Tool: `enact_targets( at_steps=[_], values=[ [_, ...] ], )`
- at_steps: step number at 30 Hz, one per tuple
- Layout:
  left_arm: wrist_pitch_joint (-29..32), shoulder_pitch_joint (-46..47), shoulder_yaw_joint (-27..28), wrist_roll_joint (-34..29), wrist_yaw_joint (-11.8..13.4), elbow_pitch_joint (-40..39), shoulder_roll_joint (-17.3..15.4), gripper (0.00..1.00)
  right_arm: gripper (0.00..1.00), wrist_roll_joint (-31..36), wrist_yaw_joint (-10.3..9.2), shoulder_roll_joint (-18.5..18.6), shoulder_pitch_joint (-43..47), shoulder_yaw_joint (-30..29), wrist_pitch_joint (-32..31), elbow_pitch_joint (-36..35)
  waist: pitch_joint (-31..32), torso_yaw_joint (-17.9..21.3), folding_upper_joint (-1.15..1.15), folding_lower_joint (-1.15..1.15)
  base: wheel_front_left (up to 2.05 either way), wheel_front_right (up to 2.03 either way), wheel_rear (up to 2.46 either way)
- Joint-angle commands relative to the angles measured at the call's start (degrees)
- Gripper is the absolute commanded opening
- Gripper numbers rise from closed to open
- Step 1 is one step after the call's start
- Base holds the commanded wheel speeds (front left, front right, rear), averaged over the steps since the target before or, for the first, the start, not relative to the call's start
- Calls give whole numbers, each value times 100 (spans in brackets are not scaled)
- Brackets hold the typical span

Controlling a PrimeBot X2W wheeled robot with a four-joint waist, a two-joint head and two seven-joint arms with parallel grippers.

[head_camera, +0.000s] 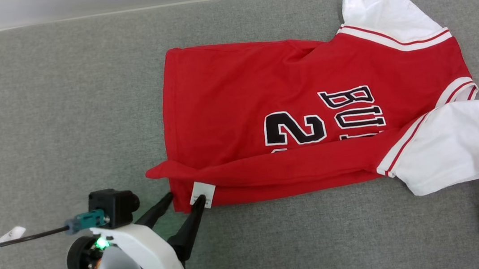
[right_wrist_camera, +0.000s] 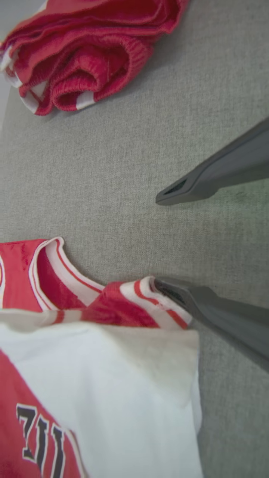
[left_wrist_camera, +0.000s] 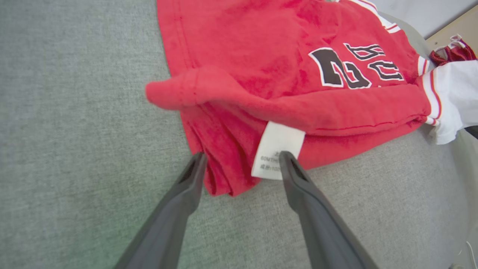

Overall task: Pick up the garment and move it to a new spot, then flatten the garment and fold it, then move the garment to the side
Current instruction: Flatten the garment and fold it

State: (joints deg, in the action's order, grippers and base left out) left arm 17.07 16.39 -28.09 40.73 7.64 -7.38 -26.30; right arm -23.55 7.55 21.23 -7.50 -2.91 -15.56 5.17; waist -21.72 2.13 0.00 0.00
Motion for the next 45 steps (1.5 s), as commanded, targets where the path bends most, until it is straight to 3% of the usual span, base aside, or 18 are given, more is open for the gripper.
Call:
enact_targets(
  at_steps=[1, 20, 31, 45],
  values=[
    [-12, 42, -6, -8, -12, 34, 2, 100, 100, -35, -14, 9, -105, 39, 56, 19, 2, 0, 0, 0, 0, 0, 0],
    [100, -119, -160, 42, -7, 46, -59, 100, 100, -269, -14, 91, -21, 165, -336, -402, 213, 29, 0, 0, 0, 0, 0],
    [141, -63, -171, 50, 36, -74, -93, 100, 100, -211, -14, -80, -5, 72, -435, -619, 146, 57, 0, 0, 0, 0, 0],
    [197, 275, -258, 182, -90, 284, 120, 100, 100, -294, -14, -134, -434, 559, -639, -78, -128, -19, 0, 0, 0, 0, 0]
  ],
)
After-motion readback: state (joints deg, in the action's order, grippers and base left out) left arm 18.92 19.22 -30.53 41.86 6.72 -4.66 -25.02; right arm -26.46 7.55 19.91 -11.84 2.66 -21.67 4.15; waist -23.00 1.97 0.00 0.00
